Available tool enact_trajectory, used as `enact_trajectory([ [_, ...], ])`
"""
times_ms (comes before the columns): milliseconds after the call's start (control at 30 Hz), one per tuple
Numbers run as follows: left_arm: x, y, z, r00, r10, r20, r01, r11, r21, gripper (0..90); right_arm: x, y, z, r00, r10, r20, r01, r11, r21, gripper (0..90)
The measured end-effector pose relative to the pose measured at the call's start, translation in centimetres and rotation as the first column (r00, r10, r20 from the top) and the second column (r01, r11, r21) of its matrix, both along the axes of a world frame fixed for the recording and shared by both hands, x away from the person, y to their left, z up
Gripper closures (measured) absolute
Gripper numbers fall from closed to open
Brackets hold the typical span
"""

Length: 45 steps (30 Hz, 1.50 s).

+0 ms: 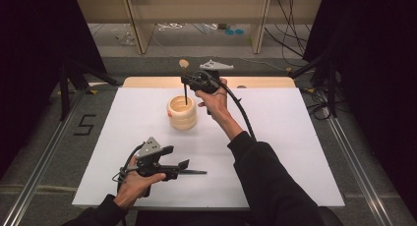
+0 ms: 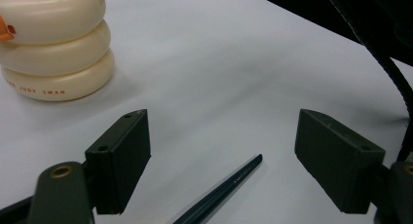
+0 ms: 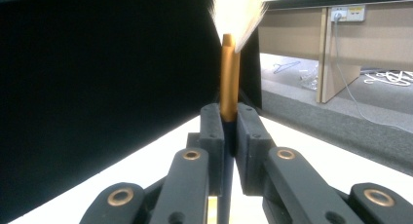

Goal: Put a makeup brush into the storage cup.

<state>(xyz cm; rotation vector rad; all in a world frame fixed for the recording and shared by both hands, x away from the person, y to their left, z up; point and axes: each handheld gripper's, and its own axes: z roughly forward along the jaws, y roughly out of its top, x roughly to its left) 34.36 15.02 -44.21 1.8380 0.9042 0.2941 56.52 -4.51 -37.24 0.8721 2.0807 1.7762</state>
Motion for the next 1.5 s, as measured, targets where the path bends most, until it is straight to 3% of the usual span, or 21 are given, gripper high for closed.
enact_trajectory([
  [33, 0.0, 0.0, 0.0, 1.0, 0.0, 0.0, 0.0, 1.0, -0.001, 20.8, -0.1, 0.1, 0.0, 0.9998, 0.0, -0.022, 0.0, 1.0, -0.005, 83.3],
  [233, 0.0, 0.0, 0.0, 1.0, -0.001, 0.0, 0.001, 1.0, 0.001, 20.6, 0.2, 0.2, -0.4, 1.0, -0.001, -0.007, 0.001, 1.0, -0.004, 83.3],
  [367, 0.0, 0.0, 0.0, 1.0, -0.001, 0.0, 0.001, 1.0, -0.001, 20.6, 0.4, 0.3, -0.7, 0.9994, -0.006, -0.035, 0.006, 1.0, 0.006, 83.3],
  [500, 0.0, 0.0, 0.0, 1.0, -0.001, -0.001, 0.001, 1.0, 0.002, 20.6, 0.4, 0.4, -0.9, 0.9998, -0.009, -0.02, 0.009, 1.0, 0.003, 83.3],
  [833, 0.1, 0.1, 0.0, 1.0, -0.001, 0.002, 0.001, 1.0, 0.001, 20.4, 0.5, 0.9, -1.8, 0.9986, -0.005, -0.052, 0.005, 1.0, -0.007, 83.3],
  [933, 0.0, 0.1, 0.0, 1.0, -0.001, 0.001, 0.001, 1.0, -0.001, 20.4, 0.6, 1.0, -2.0, 0.9995, -0.005, -0.03, 0.004, 1.0, -0.014, 83.3],
  [1467, 0.1, 0.2, 0.0, 1.0, 0.004, 0.002, -0.004, 1.0, 0.002, 20.0, 0.4, 1.7, -3.1, 0.998, 0.017, -0.061, -0.019, 1.0, -0.025, 83.2],
  [1500, 0.1, 0.2, 0.0, 1.0, 0.004, 0.002, -0.004, 1.0, 0.001, 20.0, 0.5, 1.7, -3.3, 0.9991, 0.016, -0.04, -0.017, 0.999, -0.035, 83.1],
])
